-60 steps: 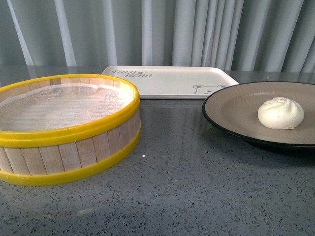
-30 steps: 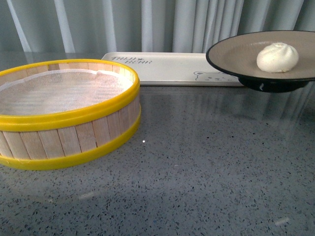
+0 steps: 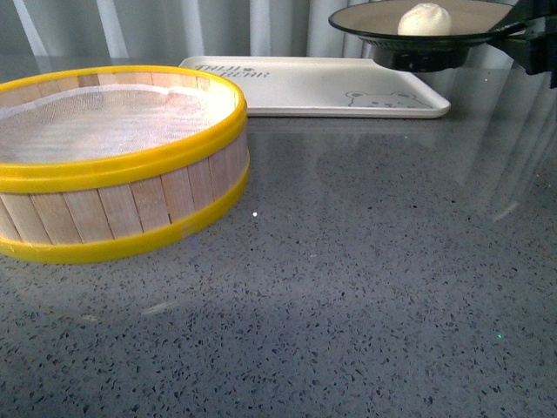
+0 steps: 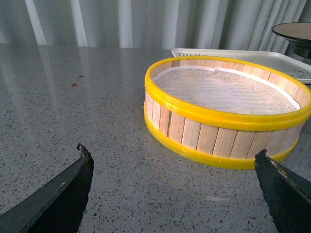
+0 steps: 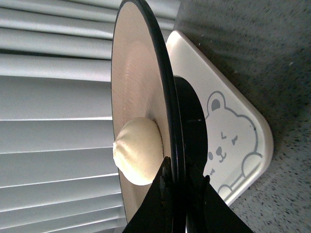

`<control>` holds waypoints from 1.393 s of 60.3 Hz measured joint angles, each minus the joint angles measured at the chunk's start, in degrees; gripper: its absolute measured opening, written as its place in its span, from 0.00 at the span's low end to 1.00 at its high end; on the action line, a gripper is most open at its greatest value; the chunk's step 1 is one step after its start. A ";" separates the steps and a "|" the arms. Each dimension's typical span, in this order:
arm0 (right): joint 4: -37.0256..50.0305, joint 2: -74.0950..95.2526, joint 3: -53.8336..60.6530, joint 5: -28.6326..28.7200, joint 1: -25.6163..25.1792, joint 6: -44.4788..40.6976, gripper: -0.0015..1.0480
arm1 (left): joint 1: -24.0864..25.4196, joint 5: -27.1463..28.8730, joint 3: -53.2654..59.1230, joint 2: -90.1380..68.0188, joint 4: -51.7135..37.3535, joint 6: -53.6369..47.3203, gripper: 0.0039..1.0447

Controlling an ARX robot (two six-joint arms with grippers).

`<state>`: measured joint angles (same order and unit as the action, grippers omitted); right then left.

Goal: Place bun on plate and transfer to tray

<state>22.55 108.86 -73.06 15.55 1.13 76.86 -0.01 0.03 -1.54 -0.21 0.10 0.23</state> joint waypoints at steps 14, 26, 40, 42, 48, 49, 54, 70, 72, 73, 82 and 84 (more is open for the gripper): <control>-1.95 4.72 -6.16 2.56 1.22 2.16 0.03 | 0.00 0.00 0.00 0.00 0.00 0.00 0.94; -5.14 5.95 -10.34 2.73 1.20 3.10 0.03 | 0.00 0.00 0.00 0.00 0.00 0.00 0.94; -9.90 8.90 -13.44 3.28 1.20 3.32 0.03 | 0.00 0.00 0.00 0.00 0.00 0.00 0.94; -10.14 9.27 -13.46 3.28 1.29 3.26 0.03 | 0.00 0.00 0.00 0.00 0.00 0.00 0.94; -10.56 10.05 -13.84 3.48 1.53 3.06 0.03 | 0.00 0.00 0.00 0.00 0.00 0.00 0.94; -10.58 10.16 -13.90 3.48 1.57 3.02 0.03 | 0.00 0.00 0.00 0.00 0.00 0.00 0.94; -11.08 10.69 -14.53 3.56 1.73 2.84 0.03 | 0.00 0.00 0.00 0.00 0.00 0.00 0.94; -12.02 11.52 -15.39 3.54 2.03 1.81 0.03 | 0.00 0.00 0.00 0.00 0.00 0.00 0.94; -12.02 11.65 -15.39 3.58 1.99 1.79 0.03 | 0.00 0.00 0.00 0.00 0.00 0.00 0.94; -12.02 11.69 -15.39 3.58 1.99 1.77 0.03 | 0.00 0.00 0.00 0.00 0.00 0.00 0.94; -12.20 11.89 -15.39 3.67 1.70 1.51 0.03 | 0.00 0.00 0.00 0.00 0.00 0.00 0.94; -12.26 11.89 -15.37 3.67 1.62 1.44 0.03 | 0.00 0.00 0.00 0.00 0.00 0.00 0.94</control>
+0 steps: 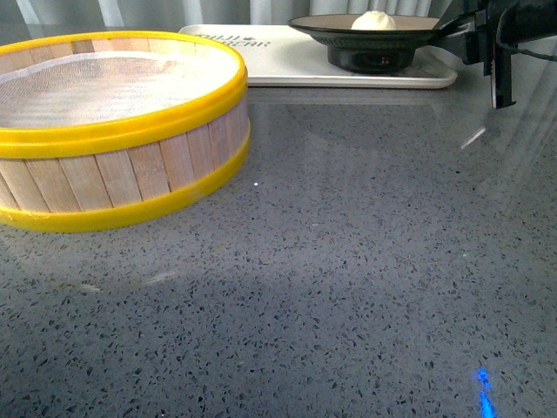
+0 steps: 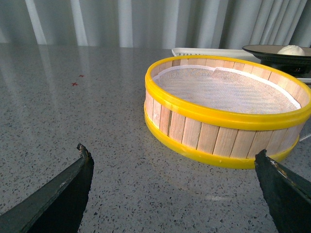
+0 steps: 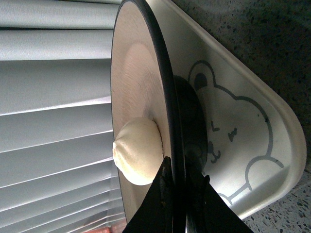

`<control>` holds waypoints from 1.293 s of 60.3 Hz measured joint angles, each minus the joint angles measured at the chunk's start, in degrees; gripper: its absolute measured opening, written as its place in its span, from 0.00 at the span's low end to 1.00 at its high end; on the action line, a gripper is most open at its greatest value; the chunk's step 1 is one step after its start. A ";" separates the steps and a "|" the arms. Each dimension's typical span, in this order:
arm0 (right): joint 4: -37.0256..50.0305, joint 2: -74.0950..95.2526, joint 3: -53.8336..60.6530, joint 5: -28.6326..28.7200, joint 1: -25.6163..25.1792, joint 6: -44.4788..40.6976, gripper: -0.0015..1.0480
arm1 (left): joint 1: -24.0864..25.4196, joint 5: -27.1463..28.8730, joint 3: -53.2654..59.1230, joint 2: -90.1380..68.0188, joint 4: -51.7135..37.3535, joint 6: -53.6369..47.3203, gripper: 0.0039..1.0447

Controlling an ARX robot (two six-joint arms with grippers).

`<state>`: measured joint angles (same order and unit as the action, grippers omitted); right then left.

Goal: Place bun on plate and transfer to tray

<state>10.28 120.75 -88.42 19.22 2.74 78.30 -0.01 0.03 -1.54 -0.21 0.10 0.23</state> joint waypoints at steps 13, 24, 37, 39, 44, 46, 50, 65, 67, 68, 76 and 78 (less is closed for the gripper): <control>-0.85 0.42 -0.39 0.85 -0.35 -0.28 0.16 | 0.00 0.00 0.00 0.00 0.00 0.00 0.94; -1.31 0.83 -1.05 0.50 -0.50 -0.35 0.41 | 0.00 0.00 0.00 0.00 0.00 0.00 0.94; -1.79 0.83 -2.05 0.42 -0.50 -0.37 0.72 | 0.00 0.02 0.00 0.00 0.00 0.00 0.94; -1.86 0.83 -2.05 0.37 -0.50 -0.48 0.77 | 0.00 0.02 0.00 0.00 0.00 0.00 0.94; -2.69 0.83 -2.05 -0.02 -0.50 -0.61 0.89 | 0.00 0.00 0.00 0.00 0.00 0.00 0.94; -2.60 0.74 -2.03 -0.09 -0.50 -0.59 0.93 | 0.00 0.00 0.00 0.00 0.00 0.00 0.94; -2.14 0.20 -1.33 -0.52 -0.48 -0.74 0.92 | 0.00 0.00 0.00 0.00 0.00 0.00 0.94; 2.40 -8.50 9.25 -1.92 -0.52 -2.19 0.92 | 0.00 0.00 0.00 0.00 0.00 0.00 0.94; 2.27 -11.52 11.85 -2.73 -0.63 -3.17 0.92 | 0.00 0.00 0.00 0.00 0.00 0.00 0.94; 2.14 -12.13 12.35 -2.97 -0.68 -3.65 0.92 | 0.00 0.00 0.00 0.00 0.00 0.00 0.94; 0.70 -20.68 19.80 -7.13 -1.64 -8.37 0.92 | 0.00 0.02 0.00 0.00 0.00 0.00 0.94; 0.33 -23.78 22.53 -9.29 -2.25 -10.86 0.92 | 0.00 0.00 0.00 0.00 0.00 0.00 0.94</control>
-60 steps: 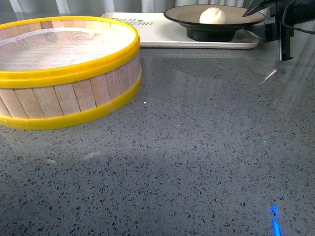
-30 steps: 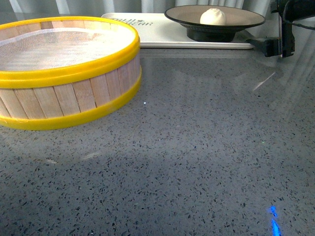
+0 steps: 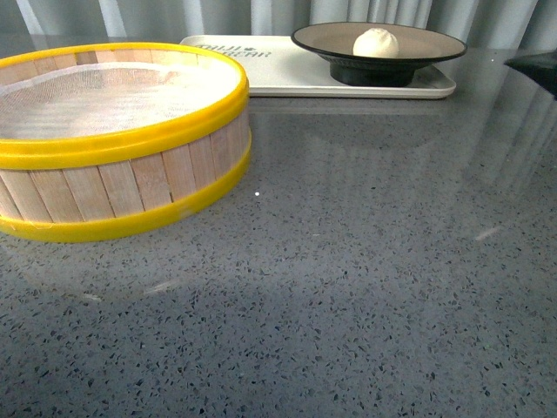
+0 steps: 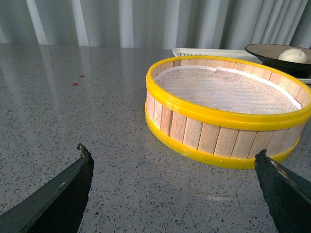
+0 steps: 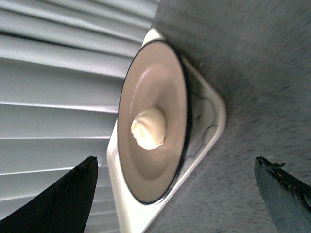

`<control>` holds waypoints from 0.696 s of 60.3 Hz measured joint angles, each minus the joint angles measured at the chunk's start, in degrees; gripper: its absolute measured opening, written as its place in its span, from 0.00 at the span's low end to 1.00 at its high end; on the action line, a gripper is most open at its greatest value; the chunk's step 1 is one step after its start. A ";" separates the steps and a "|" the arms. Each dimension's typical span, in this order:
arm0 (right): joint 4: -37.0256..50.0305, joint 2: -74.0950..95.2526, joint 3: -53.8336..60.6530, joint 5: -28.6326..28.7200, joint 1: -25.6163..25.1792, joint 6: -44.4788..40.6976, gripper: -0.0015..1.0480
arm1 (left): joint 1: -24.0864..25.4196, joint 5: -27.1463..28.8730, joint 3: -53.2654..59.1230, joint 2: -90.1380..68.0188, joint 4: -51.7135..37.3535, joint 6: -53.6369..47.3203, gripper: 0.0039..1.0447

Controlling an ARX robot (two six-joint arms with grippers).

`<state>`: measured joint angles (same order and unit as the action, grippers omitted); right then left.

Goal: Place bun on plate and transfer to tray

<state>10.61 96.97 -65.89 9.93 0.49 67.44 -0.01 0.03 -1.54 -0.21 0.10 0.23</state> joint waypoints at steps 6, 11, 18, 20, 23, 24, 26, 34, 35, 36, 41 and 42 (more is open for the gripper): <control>-0.44 -7.10 5.92 -4.42 -2.32 -6.60 0.92 | 0.00 0.02 0.00 0.00 0.00 0.00 0.94; -0.26 -14.03 11.26 -9.03 -4.76 -15.10 0.92 | 0.00 0.00 0.00 0.00 0.00 0.00 0.94; 2.67 -25.14 19.17 -13.88 -8.15 -28.37 0.92 | 0.00 0.00 0.00 0.00 0.00 0.00 0.94; 3.93 -28.50 21.57 -15.08 -9.01 -32.22 0.92 | 0.00 0.00 0.00 0.00 0.00 0.00 0.94; 6.38 -35.50 26.47 -17.44 -10.88 -39.91 0.92 | 0.00 0.00 0.00 0.00 0.00 0.00 0.94; 7.08 -37.90 28.11 -17.86 -11.50 -41.83 0.92 | 0.00 0.00 0.00 0.00 0.00 0.00 0.94; 8.09 -42.32 31.12 -17.99 -12.66 -46.51 0.92 | 0.00 0.02 0.00 0.00 0.00 0.00 0.94; 9.97 -54.03 40.50 -16.06 -16.02 -58.23 0.92 | 0.00 0.00 0.00 0.00 0.00 0.00 0.94; 10.36 -55.63 42.10 -15.69 -16.41 -59.87 0.92 | 0.00 0.00 0.00 0.00 0.00 0.00 0.94; 10.75 -56.96 43.58 -15.15 -16.83 -61.37 0.92 | 0.00 0.00 0.00 0.00 0.00 0.00 0.94; 13.49 -61.29 50.42 -13.05 -18.08 -67.80 0.92 | 0.00 0.00 0.00 0.00 0.00 0.00 0.94; 14.05 -61.51 51.32 -12.76 -18.05 -68.67 0.92 | 0.00 0.00 0.00 0.00 0.00 0.00 0.94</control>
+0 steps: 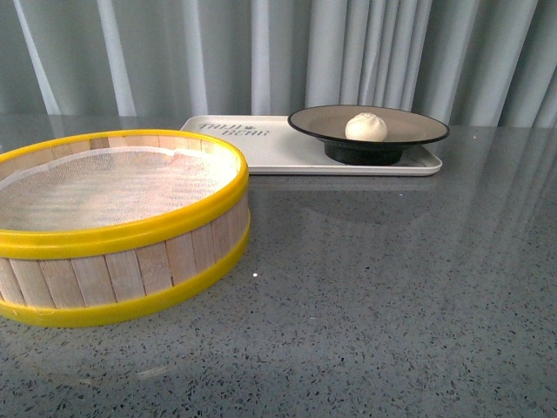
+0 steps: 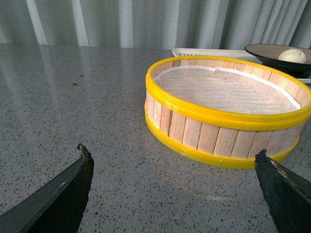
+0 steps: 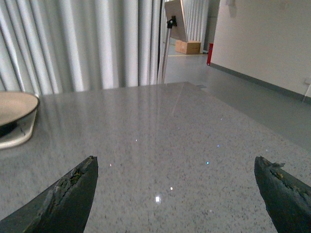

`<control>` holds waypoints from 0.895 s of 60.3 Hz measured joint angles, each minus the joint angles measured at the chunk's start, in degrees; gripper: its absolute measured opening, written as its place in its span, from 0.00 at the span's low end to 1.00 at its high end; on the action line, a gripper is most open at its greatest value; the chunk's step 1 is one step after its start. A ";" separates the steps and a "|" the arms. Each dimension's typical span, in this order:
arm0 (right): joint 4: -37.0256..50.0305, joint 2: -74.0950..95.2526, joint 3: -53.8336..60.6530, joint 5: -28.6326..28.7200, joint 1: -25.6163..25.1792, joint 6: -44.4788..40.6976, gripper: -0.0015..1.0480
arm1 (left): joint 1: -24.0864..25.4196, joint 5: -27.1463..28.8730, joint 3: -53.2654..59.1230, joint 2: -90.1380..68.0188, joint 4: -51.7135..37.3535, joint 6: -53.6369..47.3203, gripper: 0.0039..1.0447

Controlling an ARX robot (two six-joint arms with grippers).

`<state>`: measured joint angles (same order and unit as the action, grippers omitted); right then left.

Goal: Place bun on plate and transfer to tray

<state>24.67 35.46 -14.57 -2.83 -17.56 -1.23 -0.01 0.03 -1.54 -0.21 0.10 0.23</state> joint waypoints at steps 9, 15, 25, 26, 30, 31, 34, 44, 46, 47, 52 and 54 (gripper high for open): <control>-0.79 -3.61 7.26 15.06 3.21 0.22 0.68 | 0.00 -0.02 0.00 0.00 0.00 0.00 0.94; -2.38 -7.43 9.35 12.90 7.02 0.55 0.46 | 0.00 0.02 0.00 0.00 0.00 0.00 0.94; -5.20 -12.28 10.99 9.66 10.29 0.61 0.14 | 0.00 0.00 0.00 0.02 0.00 0.00 0.94; -5.53 -12.74 11.15 9.14 10.69 0.61 0.10 | 0.00 0.02 0.00 0.02 0.00 0.00 0.94; -6.75 -14.23 11.54 4.42 14.14 0.57 0.01 | 0.00 0.00 0.00 0.02 0.00 0.00 0.94; -7.08 -14.73 11.72 3.58 15.12 0.61 0.02 | 0.00 0.00 0.00 0.02 0.00 0.00 0.94; -7.67 -15.56 12.00 3.19 16.48 0.76 0.02 | 0.00 0.02 0.00 0.02 0.00 0.00 0.94; -8.61 -18.36 13.25 2.86 17.35 0.85 0.02 | -0.02 0.02 0.00 0.02 0.00 0.00 0.94; -8.31 -18.88 13.99 2.89 17.35 0.85 0.02 | 0.00 0.02 0.00 0.02 0.00 0.00 0.94; -8.35 -19.08 14.19 2.89 17.35 0.85 0.02 | 0.00 0.02 0.00 0.02 0.00 0.00 0.94; -9.40 -20.26 14.29 2.82 17.35 0.87 0.02 | 0.00 0.00 0.00 0.02 0.00 0.00 0.94; -9.99 -20.85 14.29 2.84 17.35 0.87 0.02 | 0.00 0.00 0.00 0.02 0.00 0.00 0.94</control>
<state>14.68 14.61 -0.27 0.01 -0.21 -0.36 -0.01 0.03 -1.54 -0.19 0.10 0.23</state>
